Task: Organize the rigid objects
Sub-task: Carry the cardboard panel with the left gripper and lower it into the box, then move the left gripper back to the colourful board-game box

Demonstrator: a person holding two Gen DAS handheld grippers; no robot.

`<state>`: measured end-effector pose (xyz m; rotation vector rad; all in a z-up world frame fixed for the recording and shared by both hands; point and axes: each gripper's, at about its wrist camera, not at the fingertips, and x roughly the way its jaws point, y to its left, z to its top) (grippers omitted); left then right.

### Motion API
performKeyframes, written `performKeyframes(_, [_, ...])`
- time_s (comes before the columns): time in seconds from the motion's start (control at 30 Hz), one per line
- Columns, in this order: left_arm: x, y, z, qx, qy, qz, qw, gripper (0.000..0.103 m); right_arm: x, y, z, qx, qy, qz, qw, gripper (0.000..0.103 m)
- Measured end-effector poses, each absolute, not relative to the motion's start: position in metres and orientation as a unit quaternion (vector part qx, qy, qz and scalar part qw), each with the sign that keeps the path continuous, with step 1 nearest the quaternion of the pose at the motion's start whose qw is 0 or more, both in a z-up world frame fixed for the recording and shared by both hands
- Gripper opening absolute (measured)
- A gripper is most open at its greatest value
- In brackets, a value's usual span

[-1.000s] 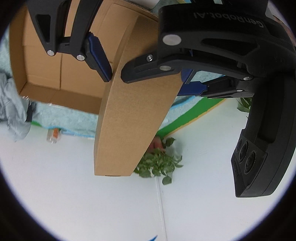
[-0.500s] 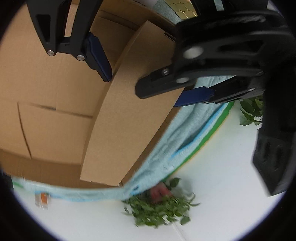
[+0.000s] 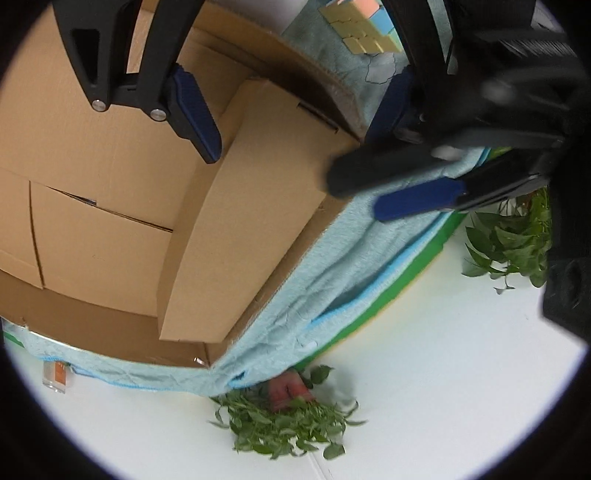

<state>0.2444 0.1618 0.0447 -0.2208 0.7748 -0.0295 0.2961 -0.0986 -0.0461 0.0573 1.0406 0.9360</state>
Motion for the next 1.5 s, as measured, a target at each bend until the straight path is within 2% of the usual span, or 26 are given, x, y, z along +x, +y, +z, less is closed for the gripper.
performKeyframes(0.03, [0.236,0.162,0.051,-0.105,0.364,-0.010,0.926,0.067,0.296,-0.096,-0.048,0.024,0.483,0.428,0.764,0.069])
performKeyframes(0.07, [0.224,0.160,0.058,-0.100,0.345,-0.003,0.933,0.071,0.295,-0.094,-0.049,0.015,0.482,0.419,0.769,0.067])
performKeyframes(0.17, [0.186,0.150,0.079,-0.071,0.284,0.019,0.956,0.087,0.290,-0.092,-0.045,0.000,0.476,0.413,0.777,0.067])
performKeyframes(0.23, [0.169,0.147,0.091,-0.063,0.256,0.033,0.964,0.101,0.283,-0.099,-0.037,0.000,0.472,0.405,0.783,0.067])
performKeyframes(0.27, [0.155,0.142,0.096,-0.059,0.239,0.040,0.968,0.102,0.274,-0.105,-0.031,-0.015,0.461,0.387,0.799,0.069])
performKeyframes(0.33, [0.133,0.133,0.103,-0.051,0.218,0.052,0.973,0.102,0.253,-0.120,-0.017,-0.046,0.427,0.357,0.830,0.080])
performKeyframes(0.53, [0.085,0.109,0.101,-0.052,0.226,0.061,0.971,0.102,0.177,-0.194,0.012,-0.040,0.363,0.297,0.882,0.083])
performKeyframes(0.77, [0.040,0.061,0.085,-0.095,0.275,-0.022,0.956,0.102,0.126,-0.265,-0.004,0.006,0.380,0.212,0.900,0.083])
performKeyframes(1.07, [0.010,-0.002,0.065,-0.041,0.297,-0.011,0.954,0.102,0.108,-0.297,-0.020,0.013,0.392,0.193,0.899,0.083])
performKeyframes(1.5, [0.039,0.030,0.030,-0.063,0.359,-0.016,0.931,0.102,0.102,-0.300,-0.035,0.007,0.390,0.223,0.893,0.083])
